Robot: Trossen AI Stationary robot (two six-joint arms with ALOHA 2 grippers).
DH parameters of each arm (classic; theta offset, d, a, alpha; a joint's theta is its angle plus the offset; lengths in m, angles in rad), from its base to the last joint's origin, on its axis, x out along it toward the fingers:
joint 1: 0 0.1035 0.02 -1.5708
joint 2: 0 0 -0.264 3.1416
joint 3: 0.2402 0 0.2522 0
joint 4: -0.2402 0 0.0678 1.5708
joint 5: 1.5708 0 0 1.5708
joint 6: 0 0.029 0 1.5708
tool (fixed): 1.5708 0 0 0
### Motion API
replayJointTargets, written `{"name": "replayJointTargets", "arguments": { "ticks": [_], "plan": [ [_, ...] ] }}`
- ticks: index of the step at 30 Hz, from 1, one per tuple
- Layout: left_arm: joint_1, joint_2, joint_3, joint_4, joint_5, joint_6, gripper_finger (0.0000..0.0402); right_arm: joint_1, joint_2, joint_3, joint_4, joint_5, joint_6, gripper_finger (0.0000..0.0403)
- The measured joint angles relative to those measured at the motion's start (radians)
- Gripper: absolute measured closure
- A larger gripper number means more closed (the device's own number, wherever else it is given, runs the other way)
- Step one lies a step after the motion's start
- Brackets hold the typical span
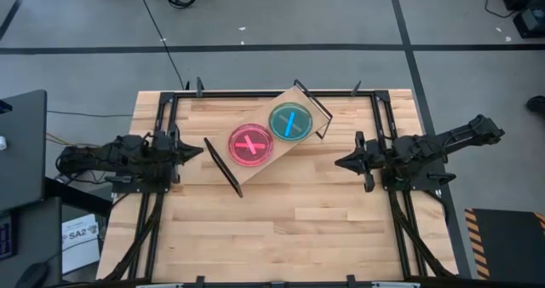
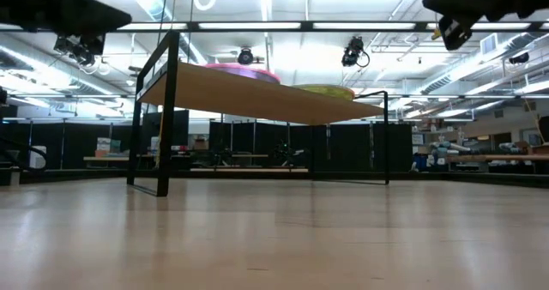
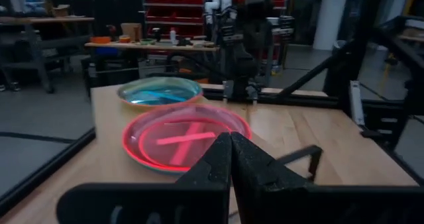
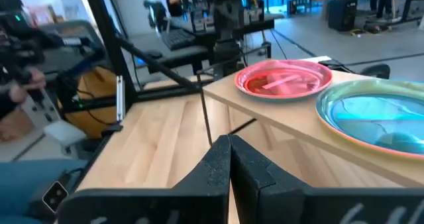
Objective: Place and stack plates onto a shelf
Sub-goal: Return to Home Position
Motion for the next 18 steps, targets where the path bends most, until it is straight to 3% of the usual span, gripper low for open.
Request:
{"name": "replayJointTargets", "arguments": {
  "ticks": [6, 18],
  "plan": [
    [0.000, -0.066, -0.089, 0.067, 0.045, 0.010, 0.0390, 0.000, -0.130, -0.080, 0.043, 0.002, -0.001, 0.0392],
    [0.000, -0.064, -0.238, 0.297, 0.045, 0.052, 0.0390, 0.000, -0.327, -0.187, 0.096, 0.002, -0.010, 0.0392]
  ]
}}
